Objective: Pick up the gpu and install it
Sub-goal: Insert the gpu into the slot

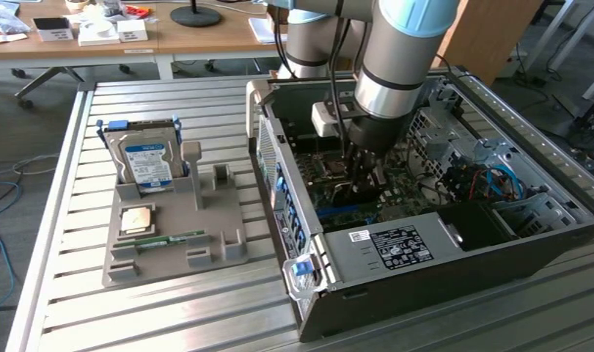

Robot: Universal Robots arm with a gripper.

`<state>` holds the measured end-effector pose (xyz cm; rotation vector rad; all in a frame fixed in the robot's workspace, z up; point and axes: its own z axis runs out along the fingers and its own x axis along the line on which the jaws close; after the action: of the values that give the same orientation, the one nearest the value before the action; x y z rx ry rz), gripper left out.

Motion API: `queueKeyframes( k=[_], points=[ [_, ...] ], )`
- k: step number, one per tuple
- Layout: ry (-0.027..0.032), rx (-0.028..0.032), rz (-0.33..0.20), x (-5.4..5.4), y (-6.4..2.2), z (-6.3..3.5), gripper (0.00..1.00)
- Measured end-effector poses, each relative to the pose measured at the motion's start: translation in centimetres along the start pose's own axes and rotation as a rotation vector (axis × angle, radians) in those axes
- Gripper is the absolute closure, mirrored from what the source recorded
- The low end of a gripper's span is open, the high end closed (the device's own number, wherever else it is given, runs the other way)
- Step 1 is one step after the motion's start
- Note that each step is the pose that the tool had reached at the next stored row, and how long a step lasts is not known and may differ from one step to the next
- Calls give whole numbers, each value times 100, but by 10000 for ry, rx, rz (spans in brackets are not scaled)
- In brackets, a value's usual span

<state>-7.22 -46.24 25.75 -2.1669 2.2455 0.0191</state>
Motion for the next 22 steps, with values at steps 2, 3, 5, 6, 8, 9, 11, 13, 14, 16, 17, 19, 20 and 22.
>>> queueKeyframes(
  k=[2, 3, 5, 6, 8, 9, 11, 13, 14, 16, 17, 19, 20, 22],
  points=[
    [-2, 1, 1, -2, 2, 5, 73],
    [-5, 3, 1, -3, 3, 11, 73],
    [-3, 2, 1, -3, 6, 22, 73],
    [-2, 2, 1, -4, 8, 28, 73],
    [-3, 2, 1, -5, 11, 41, 73],
    [-2, 1, 0, -6, 12, 47, 73],
    [0, 1, 0, -8, 12, 52, 73],
    [-2, 1, 1, -9, 13, 57, 73],
    [-5, 2, 1, -10, 13, 63, 73],
    [-3, 2, 0, -11, 13, 72, 73],
    [-2, 2, 1, -12, 14, 77, 73],
    [-3, 2, 0, -12, 14, 85, 73],
    [-3, 2, 1, -13, 15, 89, 73],
    [0, 1, 0, -12, 15, 94, 73]
  ],
)
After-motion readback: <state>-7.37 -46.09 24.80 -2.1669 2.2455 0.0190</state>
